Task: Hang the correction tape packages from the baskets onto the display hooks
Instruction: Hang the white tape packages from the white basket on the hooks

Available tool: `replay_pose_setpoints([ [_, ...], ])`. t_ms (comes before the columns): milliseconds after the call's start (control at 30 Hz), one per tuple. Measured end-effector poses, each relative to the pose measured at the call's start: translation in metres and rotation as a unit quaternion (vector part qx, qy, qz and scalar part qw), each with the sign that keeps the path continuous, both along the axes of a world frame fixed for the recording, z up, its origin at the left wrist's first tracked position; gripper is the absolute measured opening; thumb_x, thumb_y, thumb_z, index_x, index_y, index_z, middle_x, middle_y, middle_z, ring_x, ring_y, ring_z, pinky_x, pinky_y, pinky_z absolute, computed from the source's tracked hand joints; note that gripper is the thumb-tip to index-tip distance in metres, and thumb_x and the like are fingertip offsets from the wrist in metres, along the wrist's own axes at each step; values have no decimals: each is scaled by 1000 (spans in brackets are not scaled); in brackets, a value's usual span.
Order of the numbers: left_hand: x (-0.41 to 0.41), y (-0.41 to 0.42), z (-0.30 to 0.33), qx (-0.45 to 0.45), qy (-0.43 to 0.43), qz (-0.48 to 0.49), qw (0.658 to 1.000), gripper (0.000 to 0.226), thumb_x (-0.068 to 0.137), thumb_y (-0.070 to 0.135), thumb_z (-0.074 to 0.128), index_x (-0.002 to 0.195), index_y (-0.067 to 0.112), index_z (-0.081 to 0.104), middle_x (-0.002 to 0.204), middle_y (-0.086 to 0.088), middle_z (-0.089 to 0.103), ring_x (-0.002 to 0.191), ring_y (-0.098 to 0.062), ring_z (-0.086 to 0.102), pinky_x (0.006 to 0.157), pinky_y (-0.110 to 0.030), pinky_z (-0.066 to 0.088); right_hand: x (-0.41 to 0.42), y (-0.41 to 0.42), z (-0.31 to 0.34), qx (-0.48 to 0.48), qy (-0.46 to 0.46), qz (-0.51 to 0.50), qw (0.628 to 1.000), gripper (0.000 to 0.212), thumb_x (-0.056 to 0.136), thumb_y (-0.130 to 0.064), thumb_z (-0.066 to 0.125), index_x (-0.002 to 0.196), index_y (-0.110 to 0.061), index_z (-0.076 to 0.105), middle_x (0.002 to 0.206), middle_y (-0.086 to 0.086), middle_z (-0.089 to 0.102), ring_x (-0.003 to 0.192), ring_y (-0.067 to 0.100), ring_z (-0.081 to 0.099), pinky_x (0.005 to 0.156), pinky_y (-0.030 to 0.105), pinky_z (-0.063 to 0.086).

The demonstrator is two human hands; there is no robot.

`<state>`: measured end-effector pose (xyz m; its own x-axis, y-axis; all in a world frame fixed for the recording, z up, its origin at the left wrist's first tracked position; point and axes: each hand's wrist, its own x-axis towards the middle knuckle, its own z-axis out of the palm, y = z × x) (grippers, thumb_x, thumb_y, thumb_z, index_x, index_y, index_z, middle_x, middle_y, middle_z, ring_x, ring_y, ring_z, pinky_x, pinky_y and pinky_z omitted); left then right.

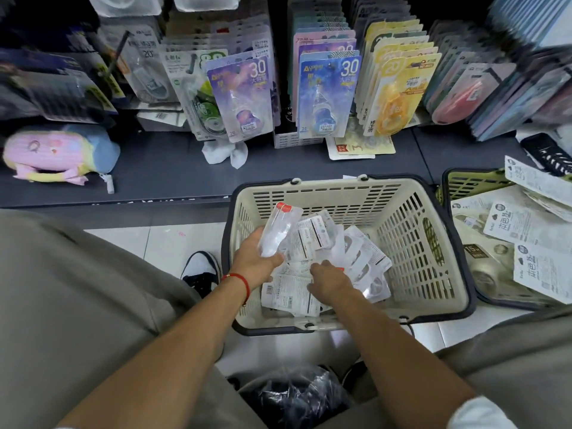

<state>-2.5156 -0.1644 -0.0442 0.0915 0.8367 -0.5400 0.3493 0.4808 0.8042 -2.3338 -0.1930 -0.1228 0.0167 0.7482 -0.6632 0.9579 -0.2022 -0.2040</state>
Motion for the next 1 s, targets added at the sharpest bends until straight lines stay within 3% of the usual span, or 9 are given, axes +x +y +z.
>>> replay_pose_setpoints([
  [133,0,1,0,-7,-19,16,1000,62,93,4,73,142,36,52,131,-4,66,115,-30,67,89,-53,63,-2,1,-4,12,43,1,999,39,99,-18,67,135,-7,56,136,14,53,124,32,58,103,38,49],
  [200,-2,2,0,6,-19,7,1000,62,92,3,74,139,39,54,128,-4,66,115,-28,67,91,-53,63,5,2,0,-6,135,-68,989,15,97,-13,70,111,-12,65,115,9,63,101,24,64,87,34,52],
  [267,-4,2,-1,34,-19,-4,999,67,88,0,78,141,36,57,127,1,66,117,-25,65,92,-46,63,14,6,12,-40,250,-188,949,12,97,-7,69,93,-16,61,93,8,65,77,20,64,65,30,54],
  [400,-4,1,-4,78,-30,-49,995,70,84,0,85,142,31,63,132,7,67,119,-13,63,81,-12,56,41,20,50,-44,392,-340,854,14,100,-1,64,113,-6,63,91,17,72,65,25,74,58,32,60],
  [567,3,-1,-7,85,-8,-140,986,74,86,7,84,148,38,58,147,10,60,137,-15,53,118,-36,43,72,31,85,-47,542,-422,726,16,96,-4,71,111,2,73,109,23,78,83,28,79,69,27,63],
  [800,7,-1,-9,124,42,-184,974,92,77,18,94,149,49,46,137,13,62,124,-14,58,99,-26,50,63,27,76,-80,589,-507,624,21,96,-19,74,106,0,71,95,18,78,69,16,74,56,20,58],
  [867,7,-1,-12,94,19,-133,986,86,80,11,89,146,47,48,124,10,65,111,-22,67,85,-31,62,56,29,67,-89,591,-493,632,44,100,-41,69,117,-1,71,105,21,79,79,24,79,63,28,63],
  [900,6,-2,-12,52,-13,-103,993,83,80,8,89,143,45,49,123,7,65,108,-23,68,80,-38,66,54,30,61,-77,563,-481,668,51,102,-49,64,122,-3,70,106,21,79,85,28,80,70,34,64],
  [1000,1,-3,-13,-44,-66,-28,996,75,78,5,91,136,37,56,124,-1,70,108,-30,72,78,-55,66,58,25,33,78,250,-298,918,34,103,-33,67,130,-13,67,113,12,78,97,30,78,91,43,62],
])
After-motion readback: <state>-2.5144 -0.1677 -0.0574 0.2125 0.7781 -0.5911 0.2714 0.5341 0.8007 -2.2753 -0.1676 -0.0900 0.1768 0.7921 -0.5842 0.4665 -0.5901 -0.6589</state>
